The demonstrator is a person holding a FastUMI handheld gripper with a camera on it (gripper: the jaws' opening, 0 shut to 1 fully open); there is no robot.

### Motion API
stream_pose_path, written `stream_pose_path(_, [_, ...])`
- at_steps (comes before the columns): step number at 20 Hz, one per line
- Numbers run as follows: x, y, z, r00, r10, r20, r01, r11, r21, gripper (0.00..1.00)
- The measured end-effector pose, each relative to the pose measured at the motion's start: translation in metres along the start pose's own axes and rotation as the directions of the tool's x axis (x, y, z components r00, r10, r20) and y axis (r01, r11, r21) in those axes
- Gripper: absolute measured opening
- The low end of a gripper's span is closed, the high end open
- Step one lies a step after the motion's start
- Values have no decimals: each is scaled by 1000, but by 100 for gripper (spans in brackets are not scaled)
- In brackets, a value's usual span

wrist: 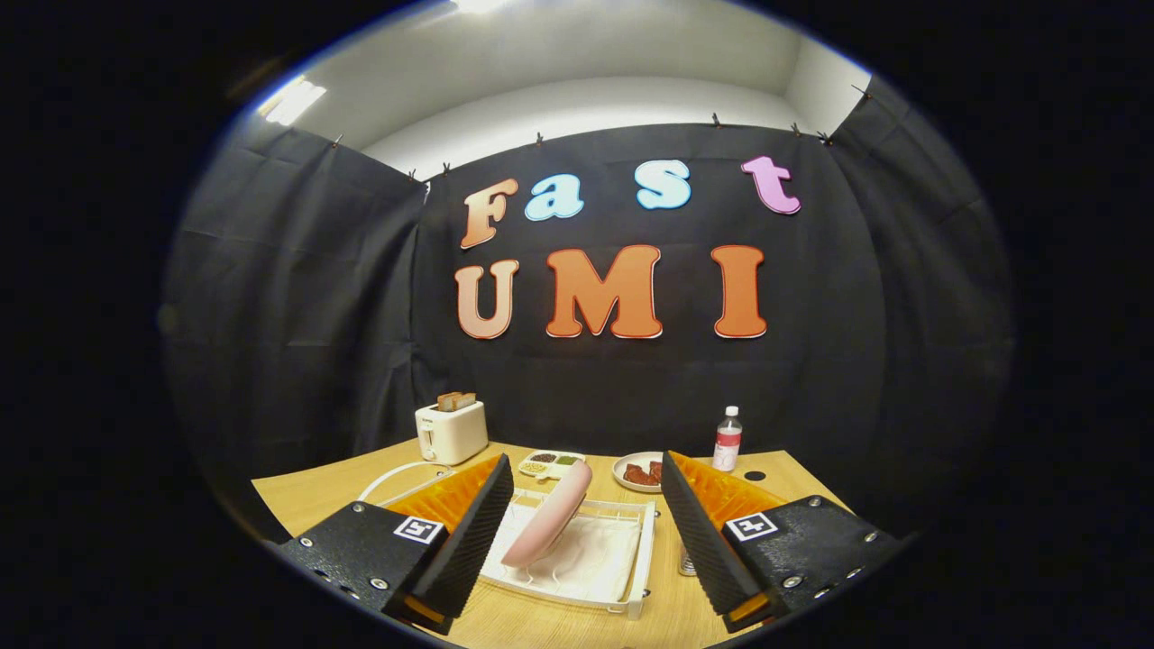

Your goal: Take the plate from the dish rack, then take the spoon from the basket and place it into the plate.

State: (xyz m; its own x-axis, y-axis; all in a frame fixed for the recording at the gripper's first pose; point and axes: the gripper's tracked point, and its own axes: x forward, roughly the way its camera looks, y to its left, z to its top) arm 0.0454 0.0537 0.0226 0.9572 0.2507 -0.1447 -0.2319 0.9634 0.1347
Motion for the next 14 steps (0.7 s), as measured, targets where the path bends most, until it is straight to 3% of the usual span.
stream_pose_path(6, [30, 6, -25, 979, 33, -203, -35, 999, -5, 98])
stream_pose_path(10, [49, 11, -40, 936, 84, -343, -74, 996, 42, 98])
stream_pose_path(14, [76, -7, -51, 896, 29, -444, -12, 999, 41, 98])
